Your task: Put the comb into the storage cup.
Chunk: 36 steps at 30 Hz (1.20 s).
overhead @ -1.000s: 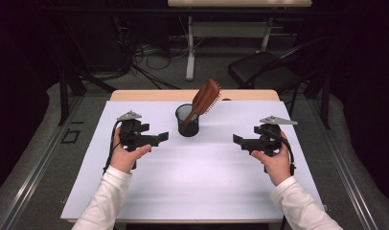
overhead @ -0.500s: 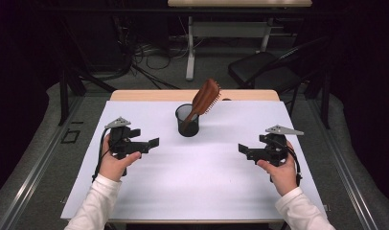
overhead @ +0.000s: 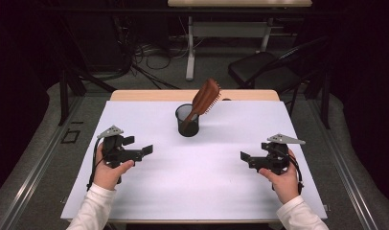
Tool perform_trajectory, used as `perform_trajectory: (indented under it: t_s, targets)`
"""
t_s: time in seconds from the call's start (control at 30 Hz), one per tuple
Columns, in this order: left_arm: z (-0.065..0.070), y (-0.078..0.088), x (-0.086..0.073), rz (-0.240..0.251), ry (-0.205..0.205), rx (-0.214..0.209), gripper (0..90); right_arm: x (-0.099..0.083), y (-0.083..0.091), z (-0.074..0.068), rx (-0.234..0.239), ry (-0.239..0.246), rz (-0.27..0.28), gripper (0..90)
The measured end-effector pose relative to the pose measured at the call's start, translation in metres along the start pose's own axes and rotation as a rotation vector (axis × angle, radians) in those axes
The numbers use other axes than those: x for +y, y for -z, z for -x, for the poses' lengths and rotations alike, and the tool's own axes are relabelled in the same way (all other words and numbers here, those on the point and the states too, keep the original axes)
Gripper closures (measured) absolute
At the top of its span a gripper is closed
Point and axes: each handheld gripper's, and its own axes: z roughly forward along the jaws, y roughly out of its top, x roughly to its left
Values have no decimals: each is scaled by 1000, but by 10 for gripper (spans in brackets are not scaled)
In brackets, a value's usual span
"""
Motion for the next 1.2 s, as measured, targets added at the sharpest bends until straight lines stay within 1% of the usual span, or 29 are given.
perform_trajectory:
  t_s: [0.07,0.23,0.3,0.43,0.5,0.7,0.77,0.83,0.97,1.0,1.07,1.2]
  targets:
    - [-1,1,-3,5,1,-1,10,-3,0,0,-11,6,4,0]
    - [-3,1,-8,15,3,-4,10,-9,1,2,-13,3,11,1]
    - [-4,1,-9,10,-1,0,11,-12,1,2,-13,-1,18,5]
    - [-4,1,-11,4,-8,2,14,-16,1,3,-16,-8,14,9]
    - [-4,1,-12,7,-17,8,16,-17,2,3,-19,-11,17,10]
    - [-7,0,-17,9,-14,22,18,-20,3,6,-31,-16,25,13]
    - [-8,1,-19,11,-12,25,18,-20,4,7,-32,-26,29,16]
    - [-9,1,-20,18,-14,35,19,-21,4,8,-34,-26,38,21]
    - [-10,2,-22,29,-12,41,25,-23,4,9,-39,-23,31,23]
    - [-10,2,-22,34,-10,41,25,-24,3,10,-41,-23,38,24]
    - [-10,2,-23,39,-9,44,25,-25,3,10,-45,-18,31,24]
    - [-12,1,-24,42,-7,50,25,-27,4,10,-52,-8,32,24]
